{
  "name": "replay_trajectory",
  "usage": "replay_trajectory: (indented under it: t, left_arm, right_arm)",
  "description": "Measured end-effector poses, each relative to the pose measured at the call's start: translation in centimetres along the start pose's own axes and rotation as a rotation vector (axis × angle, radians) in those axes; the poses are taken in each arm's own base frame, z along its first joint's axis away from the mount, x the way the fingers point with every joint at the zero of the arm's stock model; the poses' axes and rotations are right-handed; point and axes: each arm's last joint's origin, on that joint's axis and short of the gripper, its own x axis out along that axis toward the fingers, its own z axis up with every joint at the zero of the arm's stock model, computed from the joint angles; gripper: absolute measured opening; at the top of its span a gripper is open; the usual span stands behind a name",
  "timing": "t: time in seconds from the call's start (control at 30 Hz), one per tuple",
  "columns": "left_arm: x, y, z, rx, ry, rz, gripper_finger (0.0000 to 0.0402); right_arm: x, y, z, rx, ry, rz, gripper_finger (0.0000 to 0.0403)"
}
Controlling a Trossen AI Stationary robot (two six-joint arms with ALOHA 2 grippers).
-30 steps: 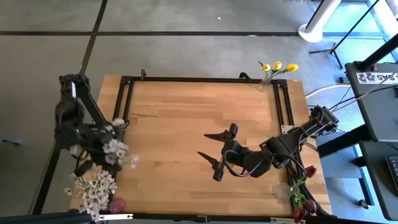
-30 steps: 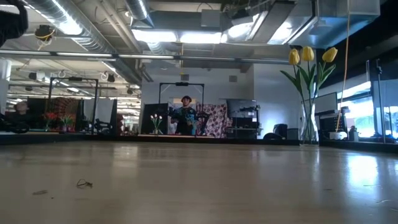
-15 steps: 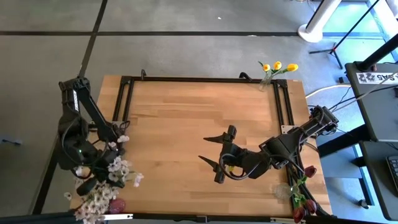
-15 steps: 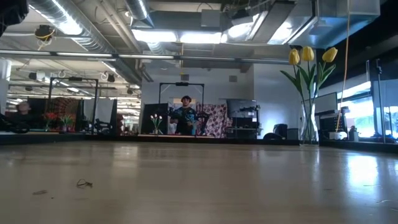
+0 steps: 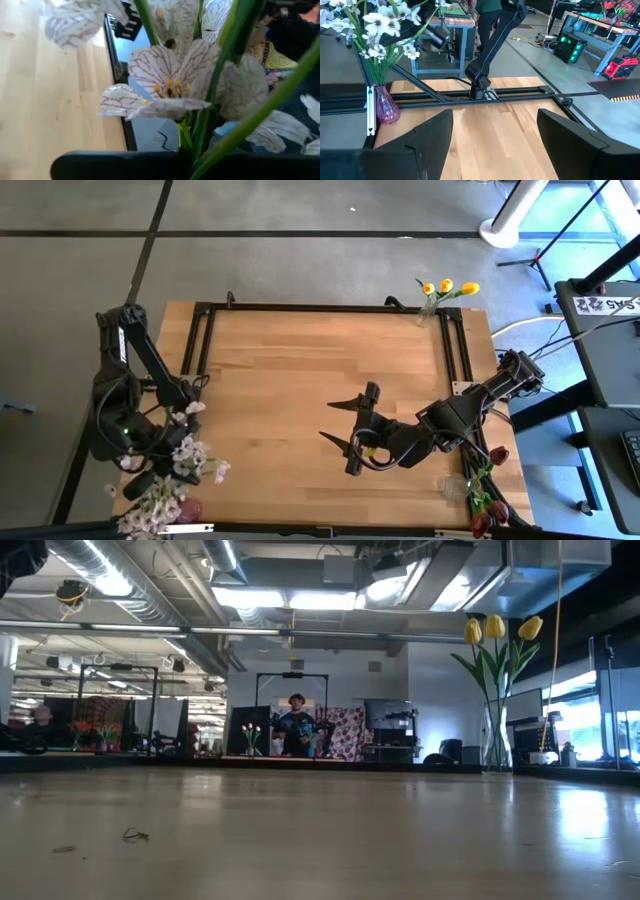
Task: Sort flowers into vase by color
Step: Put the white flowers into the pink crystal vase
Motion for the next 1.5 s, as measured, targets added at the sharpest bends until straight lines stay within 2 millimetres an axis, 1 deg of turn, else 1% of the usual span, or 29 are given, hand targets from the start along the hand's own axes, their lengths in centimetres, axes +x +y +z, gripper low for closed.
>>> replay_trajectory:
  t: [0.2,0.33,0.57,0.77,0.93,1.17,1.27,1.5]
  left_arm:
    - [0.9,-1.1,-1.4,0.017,0.044,-0.002,0.0002]
    - [1.3,-1.4,-1.9,0.029,0.042,0.016,0.0002]
    - [0.4,-1.1,-1.4,0.041,-0.024,0.036,0.0002]
    - [-0.4,-0.8,-0.9,-0.004,-0.063,0.032,0.0002]
    - [-0.4,-1.4,-1.2,-0.021,-0.068,0.005,0.0002]
    - [-0.4,-2.0,-2.0,0.001,-0.067,-0.004,0.0002]
    - [-0.4,-2.1,-2.6,0.014,-0.091,0.000,0.0002]
    - [1.1,-1.3,-5.2,0.041,-0.074,-0.032,0.0002]
  right_arm:
    - [0.0,0.0,-0.1,-0.005,0.005,-0.001,0.0289]
    - [0.0,0.0,-0.1,-0.006,0.006,-0.001,0.0289]
    - [0.0,-0.1,-0.1,-0.001,0.010,-0.003,0.0289]
    - [0.0,-0.1,-0.1,0.013,0.012,-0.003,0.0289]
    - [0.0,-0.1,-0.1,0.014,0.012,-0.003,0.0289]
    - [0.0,-0.1,-0.2,0.010,0.017,-0.004,0.0289]
    - [0.0,-0.1,-0.2,0.017,0.018,-0.004,0.0289]
    - [0.0,-0.1,-0.3,0.051,0.024,-0.006,0.0289]
